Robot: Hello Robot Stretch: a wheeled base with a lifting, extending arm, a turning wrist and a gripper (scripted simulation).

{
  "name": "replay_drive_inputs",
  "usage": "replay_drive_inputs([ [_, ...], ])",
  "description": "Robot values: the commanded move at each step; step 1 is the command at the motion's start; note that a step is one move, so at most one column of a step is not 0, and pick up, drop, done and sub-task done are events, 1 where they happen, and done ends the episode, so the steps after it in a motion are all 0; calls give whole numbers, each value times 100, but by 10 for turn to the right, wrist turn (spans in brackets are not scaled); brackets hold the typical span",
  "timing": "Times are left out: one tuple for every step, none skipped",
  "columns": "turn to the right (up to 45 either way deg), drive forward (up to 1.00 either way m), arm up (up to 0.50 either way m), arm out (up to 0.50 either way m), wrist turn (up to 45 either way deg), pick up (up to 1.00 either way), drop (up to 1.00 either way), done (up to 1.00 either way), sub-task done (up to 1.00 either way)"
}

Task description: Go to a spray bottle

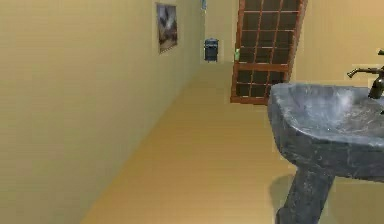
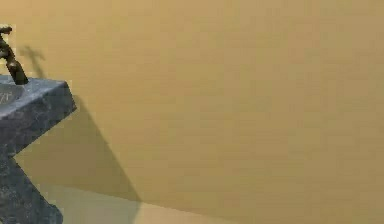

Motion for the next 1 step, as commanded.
replay_drive_inputs([
  [0,65,0,0,0,0,0,0,0],
])
